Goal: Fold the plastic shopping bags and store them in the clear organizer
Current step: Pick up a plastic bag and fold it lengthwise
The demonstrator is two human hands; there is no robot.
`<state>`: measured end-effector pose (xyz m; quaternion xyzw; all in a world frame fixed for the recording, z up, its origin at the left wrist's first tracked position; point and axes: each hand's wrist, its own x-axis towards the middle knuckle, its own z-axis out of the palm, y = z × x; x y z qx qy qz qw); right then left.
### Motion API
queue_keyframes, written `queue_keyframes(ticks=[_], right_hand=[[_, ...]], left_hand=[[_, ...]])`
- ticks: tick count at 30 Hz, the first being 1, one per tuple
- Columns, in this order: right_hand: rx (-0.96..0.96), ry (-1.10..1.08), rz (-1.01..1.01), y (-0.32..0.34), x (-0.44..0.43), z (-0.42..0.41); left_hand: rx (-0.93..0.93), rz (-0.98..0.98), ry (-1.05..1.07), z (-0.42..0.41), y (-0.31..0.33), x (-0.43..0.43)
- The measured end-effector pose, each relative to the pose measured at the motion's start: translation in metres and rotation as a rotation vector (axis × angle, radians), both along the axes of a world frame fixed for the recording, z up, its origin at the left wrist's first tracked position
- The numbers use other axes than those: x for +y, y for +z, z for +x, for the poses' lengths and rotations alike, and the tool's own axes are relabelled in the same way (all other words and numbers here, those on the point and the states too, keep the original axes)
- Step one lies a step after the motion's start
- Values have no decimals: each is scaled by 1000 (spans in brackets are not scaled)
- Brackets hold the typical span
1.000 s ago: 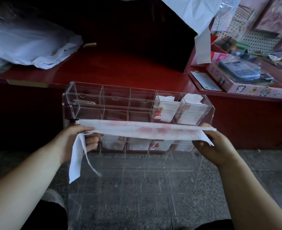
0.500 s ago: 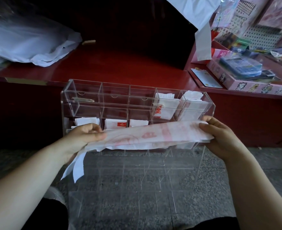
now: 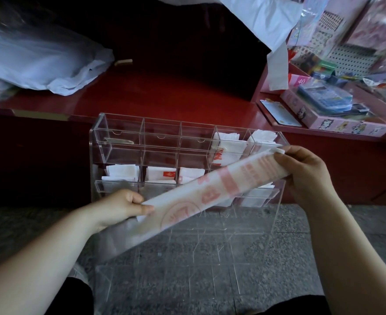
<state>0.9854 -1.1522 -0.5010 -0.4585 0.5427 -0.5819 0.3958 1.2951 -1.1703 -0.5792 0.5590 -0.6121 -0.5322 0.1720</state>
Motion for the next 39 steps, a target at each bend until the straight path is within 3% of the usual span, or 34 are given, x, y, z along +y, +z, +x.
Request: queue_keyframes(ticks=[5,8,12,16,19,22,24,27,30,35,39], right_hand=[[327,32,-86,45,-3,40],[455,146,-110,65,-3,72],[529,263,-138,74,-8,112],[595,295,-153,78,-12,140],[447,282,-145,78,-17,147],[46,392,74,62,-15,147],[-81,492,206,45,-9,149],[-146,491,258,29,-6,151],[-96,383,246,33,-11,151],[-58,237,161,43,-26,137],[-130,144,103,58,-35,121]], left_hand=[[-308,-147,-220,-7,8,4],[-83,-179,-248,-12,28,8],[251,-247,-148,-18,58,19],[477,-186,-8,-22,68,27],[510,-164,37,-22,69,26],[607,-121,85,-19,66,23],[680,-91,105,-17,66,22],[645,-65,86,-18,62,22],[586,-54,36,-22,57,22],[648,47,-39,-29,51,27],[570,105,-81,-28,44,26]])
